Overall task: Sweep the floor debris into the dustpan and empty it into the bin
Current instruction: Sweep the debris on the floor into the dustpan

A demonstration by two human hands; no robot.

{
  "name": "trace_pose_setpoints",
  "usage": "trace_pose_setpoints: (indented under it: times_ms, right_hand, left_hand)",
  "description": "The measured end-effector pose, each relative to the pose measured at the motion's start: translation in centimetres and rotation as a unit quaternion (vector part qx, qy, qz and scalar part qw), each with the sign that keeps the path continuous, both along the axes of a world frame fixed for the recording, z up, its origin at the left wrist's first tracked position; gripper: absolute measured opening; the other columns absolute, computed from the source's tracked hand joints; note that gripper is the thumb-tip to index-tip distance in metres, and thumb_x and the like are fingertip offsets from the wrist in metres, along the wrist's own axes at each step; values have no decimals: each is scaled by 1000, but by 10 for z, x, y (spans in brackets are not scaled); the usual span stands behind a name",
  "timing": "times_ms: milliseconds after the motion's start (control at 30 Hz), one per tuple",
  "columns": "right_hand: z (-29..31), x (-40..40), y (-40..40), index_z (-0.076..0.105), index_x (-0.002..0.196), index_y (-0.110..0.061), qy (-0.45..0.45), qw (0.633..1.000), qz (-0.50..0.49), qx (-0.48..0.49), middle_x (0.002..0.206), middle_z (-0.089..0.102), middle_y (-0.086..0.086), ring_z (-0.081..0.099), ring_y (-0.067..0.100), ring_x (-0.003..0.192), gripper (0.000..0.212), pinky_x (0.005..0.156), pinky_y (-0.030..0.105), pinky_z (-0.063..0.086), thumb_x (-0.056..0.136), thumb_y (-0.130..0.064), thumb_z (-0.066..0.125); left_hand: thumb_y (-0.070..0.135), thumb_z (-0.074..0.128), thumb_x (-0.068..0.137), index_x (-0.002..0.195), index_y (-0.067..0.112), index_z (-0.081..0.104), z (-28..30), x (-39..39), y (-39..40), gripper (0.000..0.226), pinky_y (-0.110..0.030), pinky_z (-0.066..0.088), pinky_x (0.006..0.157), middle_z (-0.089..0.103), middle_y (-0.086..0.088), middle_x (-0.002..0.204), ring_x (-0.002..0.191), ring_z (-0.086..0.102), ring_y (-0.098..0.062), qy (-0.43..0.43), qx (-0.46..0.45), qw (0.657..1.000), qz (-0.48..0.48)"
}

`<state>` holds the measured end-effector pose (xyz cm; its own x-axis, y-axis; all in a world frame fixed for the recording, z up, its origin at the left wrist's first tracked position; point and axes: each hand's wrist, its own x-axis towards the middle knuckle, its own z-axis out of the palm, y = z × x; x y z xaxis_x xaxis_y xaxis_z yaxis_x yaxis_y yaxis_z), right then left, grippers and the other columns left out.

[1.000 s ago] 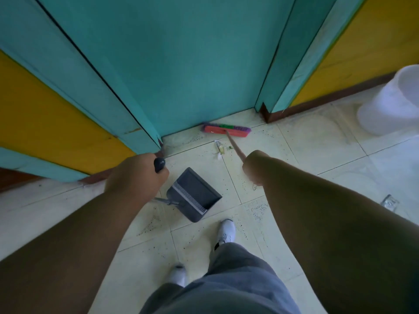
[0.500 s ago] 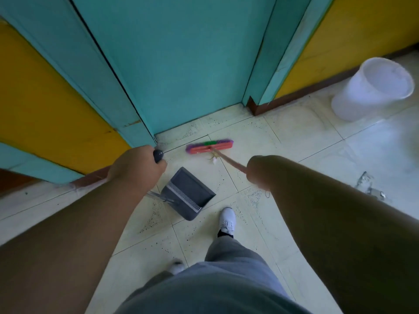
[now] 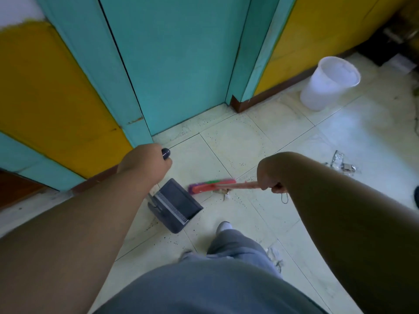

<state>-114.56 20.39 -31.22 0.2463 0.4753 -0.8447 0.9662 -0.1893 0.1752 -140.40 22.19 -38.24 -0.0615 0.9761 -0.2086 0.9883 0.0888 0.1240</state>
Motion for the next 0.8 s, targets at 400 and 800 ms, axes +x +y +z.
trace_pose_setpoints:
  times_ms: [400, 800]
  right_hand:
    - [-30, -5, -27, 49, 121, -6, 25, 999, -10, 32, 78, 51, 5, 43, 13, 56, 21, 61, 23, 39, 104, -15, 40]
    - [-65, 45, -118, 51, 132, 0, -17, 998, 47, 28, 86, 53, 5, 55, 15, 75, 35, 76, 25, 51, 98, -10, 49]
  left_hand:
    - [37, 51, 94, 85, 13, 55, -4, -17, -45, 26, -30, 47, 59, 61, -11, 78, 75, 59, -30, -1, 1, 1000, -6]
    - [38, 49, 95, 93, 10, 58, 0, 28, -99, 29, -32, 49, 59, 62, -12, 82, 75, 59, -28, 42, 18, 999, -8]
